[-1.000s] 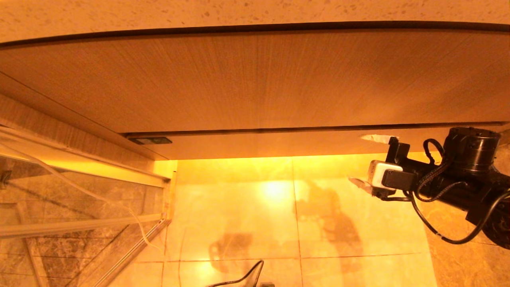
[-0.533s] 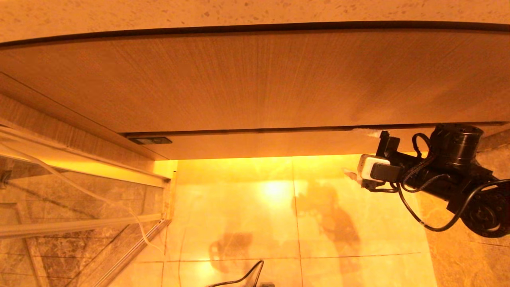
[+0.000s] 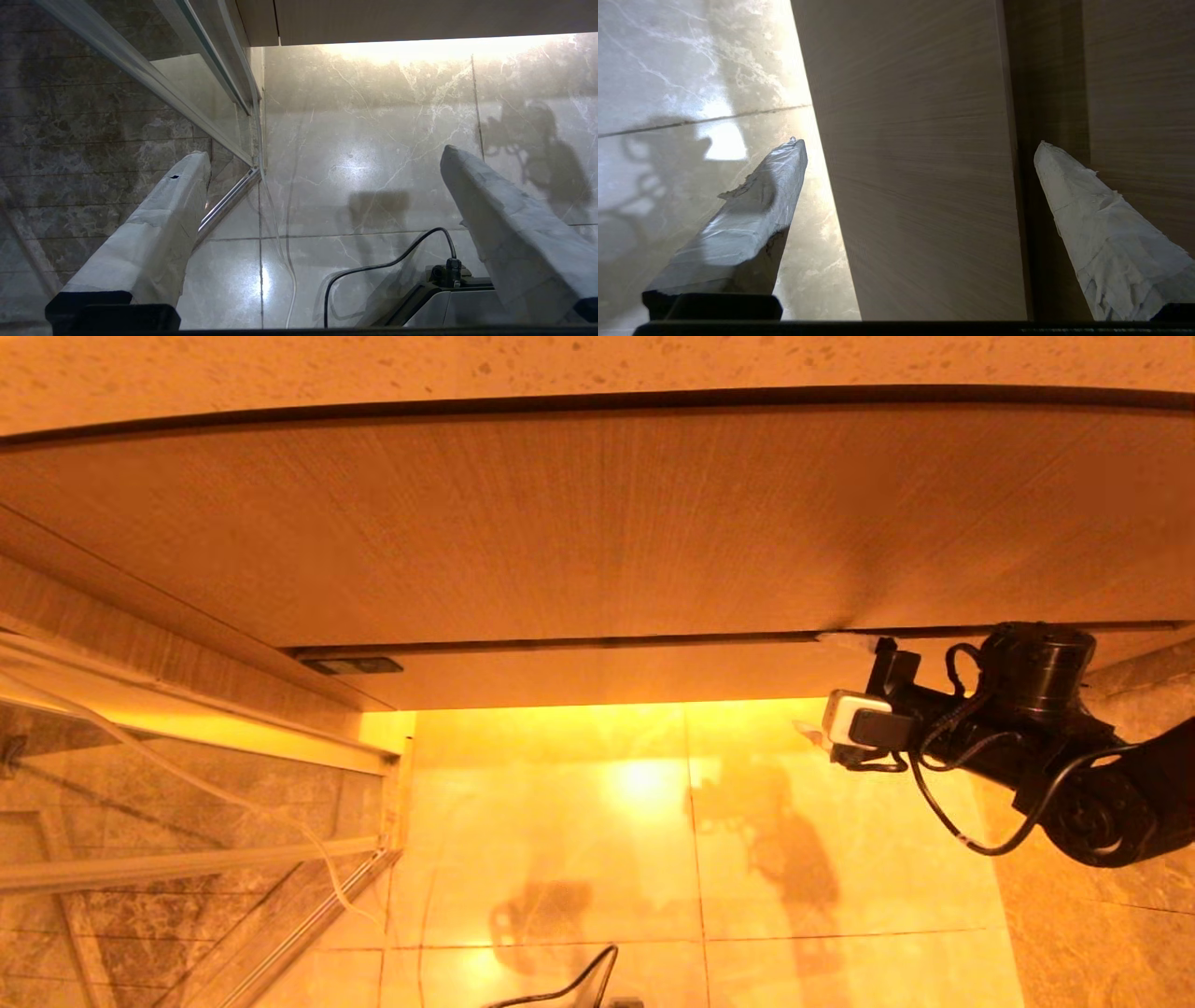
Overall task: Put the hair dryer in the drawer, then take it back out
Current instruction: Pull open the drawer
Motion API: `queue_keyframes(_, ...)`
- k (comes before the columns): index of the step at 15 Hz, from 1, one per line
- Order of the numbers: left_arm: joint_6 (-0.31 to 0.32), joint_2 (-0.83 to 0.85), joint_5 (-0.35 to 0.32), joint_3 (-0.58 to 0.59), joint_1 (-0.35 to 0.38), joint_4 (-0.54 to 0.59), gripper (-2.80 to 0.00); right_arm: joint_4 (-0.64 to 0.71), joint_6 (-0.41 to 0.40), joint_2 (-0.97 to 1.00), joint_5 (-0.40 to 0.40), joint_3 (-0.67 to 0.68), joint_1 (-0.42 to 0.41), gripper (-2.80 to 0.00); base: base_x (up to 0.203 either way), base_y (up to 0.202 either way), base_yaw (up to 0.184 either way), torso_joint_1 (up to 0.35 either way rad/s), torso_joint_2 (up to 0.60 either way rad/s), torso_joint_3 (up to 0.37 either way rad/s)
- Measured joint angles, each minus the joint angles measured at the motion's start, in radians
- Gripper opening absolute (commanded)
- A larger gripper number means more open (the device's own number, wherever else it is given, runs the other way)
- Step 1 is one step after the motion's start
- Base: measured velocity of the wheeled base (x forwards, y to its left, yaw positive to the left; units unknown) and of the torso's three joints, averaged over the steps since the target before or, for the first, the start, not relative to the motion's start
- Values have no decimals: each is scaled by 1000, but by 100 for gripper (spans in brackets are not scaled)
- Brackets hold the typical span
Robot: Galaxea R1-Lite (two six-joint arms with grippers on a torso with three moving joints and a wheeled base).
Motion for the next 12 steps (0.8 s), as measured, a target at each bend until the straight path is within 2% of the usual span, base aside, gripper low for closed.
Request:
queue_keyframes(7, 0, 0, 0, 0, 0, 0, 0, -70, 4, 44, 1, -28, -18, 0, 0, 0, 0, 0, 0, 0)
queue_keyframes(12, 0, 0, 0, 0, 0, 0, 0, -70, -15, 61, -4, -23, -34, 0, 0, 0, 0, 0, 0, 0)
